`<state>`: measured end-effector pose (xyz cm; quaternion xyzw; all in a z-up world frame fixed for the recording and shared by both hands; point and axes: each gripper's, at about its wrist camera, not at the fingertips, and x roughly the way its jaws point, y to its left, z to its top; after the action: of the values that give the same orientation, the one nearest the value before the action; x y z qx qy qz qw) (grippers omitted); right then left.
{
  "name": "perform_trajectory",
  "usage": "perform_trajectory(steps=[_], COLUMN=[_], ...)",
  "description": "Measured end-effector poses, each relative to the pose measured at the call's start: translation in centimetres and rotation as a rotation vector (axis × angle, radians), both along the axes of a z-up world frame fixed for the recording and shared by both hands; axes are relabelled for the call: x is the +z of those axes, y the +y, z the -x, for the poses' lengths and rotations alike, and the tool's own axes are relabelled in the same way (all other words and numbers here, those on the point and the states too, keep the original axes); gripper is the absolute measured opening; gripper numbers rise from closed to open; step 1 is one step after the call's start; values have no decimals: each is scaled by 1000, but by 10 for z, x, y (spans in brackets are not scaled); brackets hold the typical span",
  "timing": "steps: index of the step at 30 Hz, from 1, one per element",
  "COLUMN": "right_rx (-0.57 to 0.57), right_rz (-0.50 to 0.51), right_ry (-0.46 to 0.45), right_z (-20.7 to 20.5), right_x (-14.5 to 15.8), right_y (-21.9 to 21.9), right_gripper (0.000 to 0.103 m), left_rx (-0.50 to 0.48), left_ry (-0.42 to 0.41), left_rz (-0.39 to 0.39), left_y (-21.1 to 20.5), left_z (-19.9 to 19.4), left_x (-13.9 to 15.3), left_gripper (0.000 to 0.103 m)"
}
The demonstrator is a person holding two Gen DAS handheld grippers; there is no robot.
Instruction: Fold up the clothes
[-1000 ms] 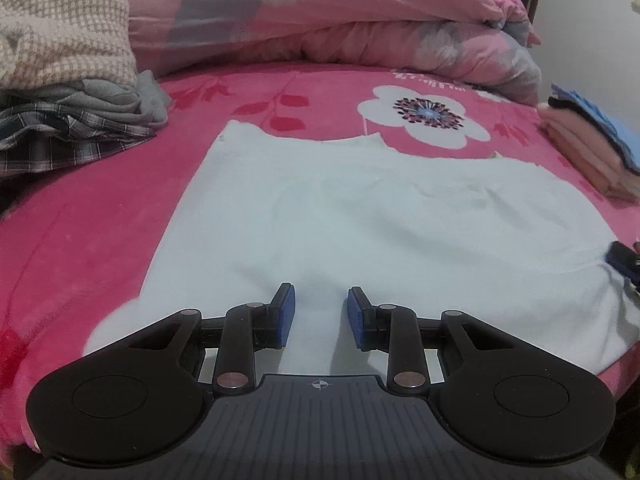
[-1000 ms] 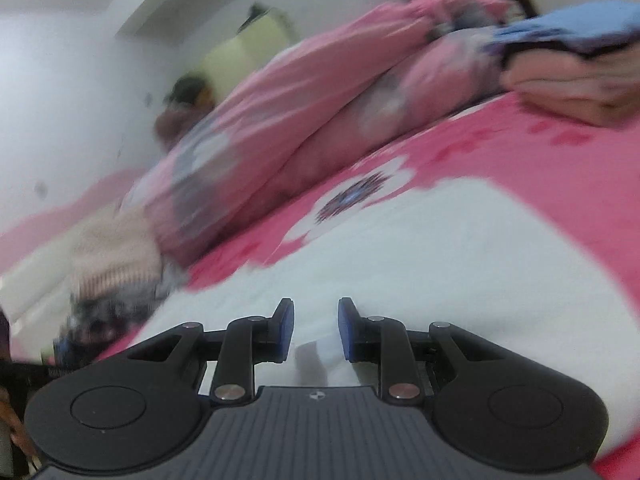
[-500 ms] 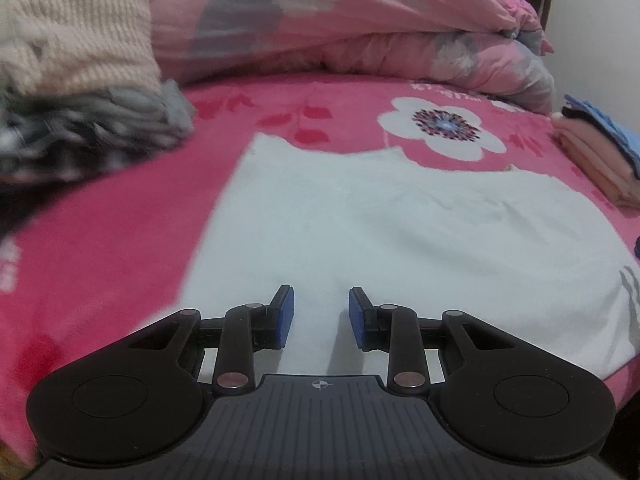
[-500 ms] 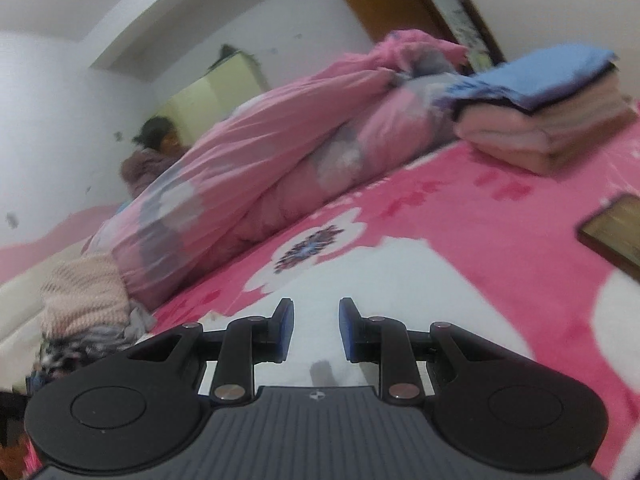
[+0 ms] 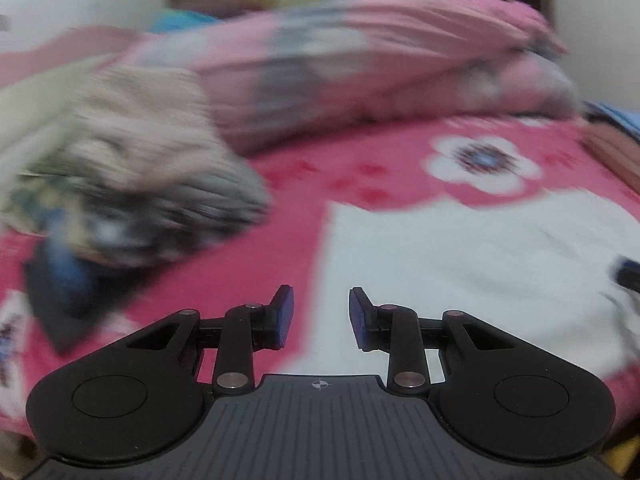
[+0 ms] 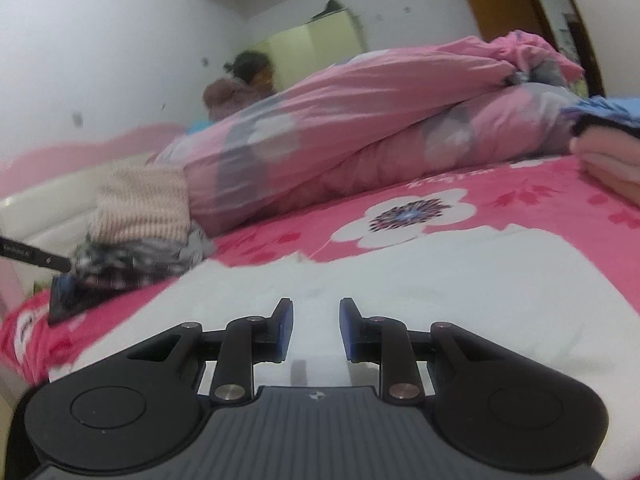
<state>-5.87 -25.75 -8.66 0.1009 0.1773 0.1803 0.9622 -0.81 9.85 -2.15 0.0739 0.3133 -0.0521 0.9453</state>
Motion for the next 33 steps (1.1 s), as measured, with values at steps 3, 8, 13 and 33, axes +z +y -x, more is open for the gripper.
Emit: perform_trajectory(steps=[3, 8, 13, 33], right_rx=[8, 5, 7, -60], right_rz=[61, 126, 197, 269], right_ry=[3, 13, 21, -7], right_z=[0, 2, 8, 53], right_x=[-1, -7, -17, -5], right_y=[12, 22, 27, 2], right_gripper=[27, 27, 28, 34], left_rx=[-82, -152, -172, -149], left_ry=[55, 85, 58, 57], left_rz=[58, 66, 10, 54], left_y=[-31, -68, -80, -77], left_z=[1, -2, -4, -2], left_x=[-30, -62, -71, -74], left_gripper=[30, 30, 32, 37])
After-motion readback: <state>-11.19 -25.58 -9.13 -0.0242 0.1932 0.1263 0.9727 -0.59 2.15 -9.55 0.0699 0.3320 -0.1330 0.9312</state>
